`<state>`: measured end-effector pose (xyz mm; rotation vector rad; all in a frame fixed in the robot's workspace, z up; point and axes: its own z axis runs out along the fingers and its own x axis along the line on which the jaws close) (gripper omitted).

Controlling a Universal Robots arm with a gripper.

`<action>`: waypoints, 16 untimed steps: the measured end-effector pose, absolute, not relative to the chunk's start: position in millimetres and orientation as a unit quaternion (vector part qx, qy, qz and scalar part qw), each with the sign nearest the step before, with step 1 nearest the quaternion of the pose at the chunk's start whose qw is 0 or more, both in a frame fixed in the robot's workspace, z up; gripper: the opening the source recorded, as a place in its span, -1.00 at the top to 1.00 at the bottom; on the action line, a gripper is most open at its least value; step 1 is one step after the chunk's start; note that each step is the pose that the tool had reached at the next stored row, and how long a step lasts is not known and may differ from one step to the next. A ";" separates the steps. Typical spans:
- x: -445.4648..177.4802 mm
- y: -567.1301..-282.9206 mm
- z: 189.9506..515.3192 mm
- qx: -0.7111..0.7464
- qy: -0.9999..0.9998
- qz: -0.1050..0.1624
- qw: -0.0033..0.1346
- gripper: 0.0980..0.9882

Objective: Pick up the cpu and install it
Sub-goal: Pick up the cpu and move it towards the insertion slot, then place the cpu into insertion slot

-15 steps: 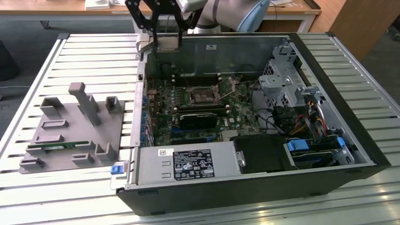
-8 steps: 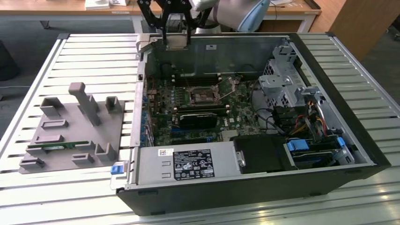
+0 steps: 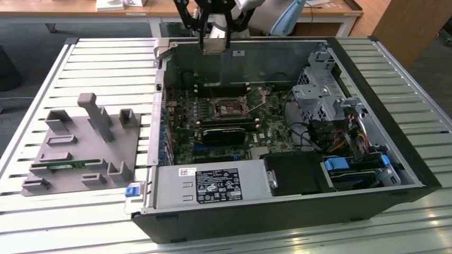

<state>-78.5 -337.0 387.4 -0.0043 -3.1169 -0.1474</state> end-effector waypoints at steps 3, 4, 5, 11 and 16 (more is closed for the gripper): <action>-68.5 -335.1 386.9 -0.001 -0.999 -0.047 0.011 0.01; -65.9 -333.9 386.5 -0.001 -0.999 -0.047 0.011 0.01; -63.7 -332.5 386.2 -0.001 -0.999 -0.047 0.011 0.01; -55.0 -320.6 383.8 -0.001 -0.999 -0.047 0.011 0.01; -46.5 -316.8 382.3 -0.002 -0.999 -0.043 0.011 0.01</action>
